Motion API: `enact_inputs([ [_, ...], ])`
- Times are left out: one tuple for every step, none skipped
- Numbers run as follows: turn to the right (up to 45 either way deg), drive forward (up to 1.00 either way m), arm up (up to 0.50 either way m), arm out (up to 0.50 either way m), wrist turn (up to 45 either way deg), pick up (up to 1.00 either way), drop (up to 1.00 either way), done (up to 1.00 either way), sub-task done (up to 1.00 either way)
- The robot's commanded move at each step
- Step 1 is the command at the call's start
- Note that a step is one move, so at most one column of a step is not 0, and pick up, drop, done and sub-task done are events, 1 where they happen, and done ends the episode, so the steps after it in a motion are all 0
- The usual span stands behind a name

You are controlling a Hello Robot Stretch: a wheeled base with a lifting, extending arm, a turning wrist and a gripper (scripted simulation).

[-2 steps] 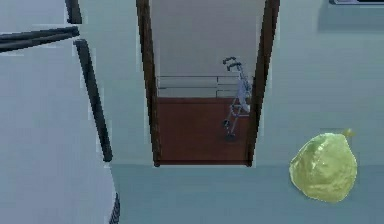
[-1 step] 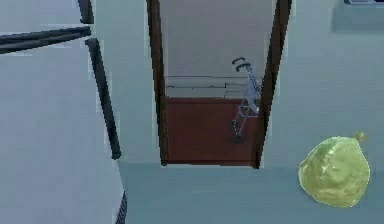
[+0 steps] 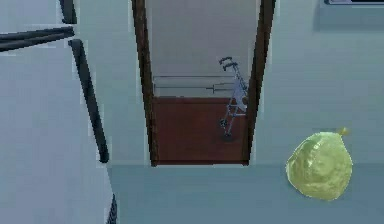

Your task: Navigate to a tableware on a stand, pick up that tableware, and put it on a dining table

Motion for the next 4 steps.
enact_inputs([
  [0.0,1.00,0.00,0.00,0.0,0.00,0.00,0.00,0.00],
  [0.0,0.50,0.00,0.00,0.0,0.00,0.00,0.00,0.00],
  [-45.0,0.00,0.00,0.00,0.0,0.00,0.00,0.00,0.00],
  [-45.0,0.00,0.00,0.00,0.0,0.00,0.00,0.00,0.00],
])
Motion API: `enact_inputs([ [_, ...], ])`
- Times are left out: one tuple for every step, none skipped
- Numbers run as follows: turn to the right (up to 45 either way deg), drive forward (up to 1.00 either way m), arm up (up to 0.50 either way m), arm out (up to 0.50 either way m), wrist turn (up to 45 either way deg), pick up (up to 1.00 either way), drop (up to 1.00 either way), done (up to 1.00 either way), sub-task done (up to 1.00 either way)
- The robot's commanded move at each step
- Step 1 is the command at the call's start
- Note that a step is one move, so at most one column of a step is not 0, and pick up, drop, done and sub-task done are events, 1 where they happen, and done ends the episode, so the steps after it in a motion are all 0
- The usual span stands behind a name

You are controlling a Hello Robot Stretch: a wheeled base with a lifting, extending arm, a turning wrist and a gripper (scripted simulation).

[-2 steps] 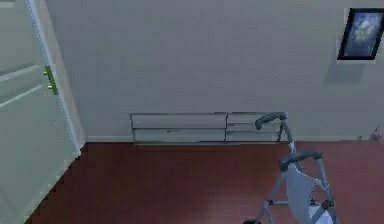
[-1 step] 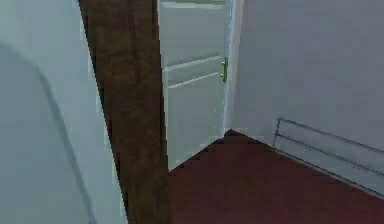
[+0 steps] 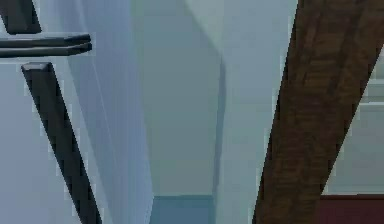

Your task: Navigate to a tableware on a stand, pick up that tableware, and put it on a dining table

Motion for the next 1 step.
enact_inputs([
  [0.0,0.15,0.00,0.00,0.0,0.00,0.00,0.00,0.00],
])
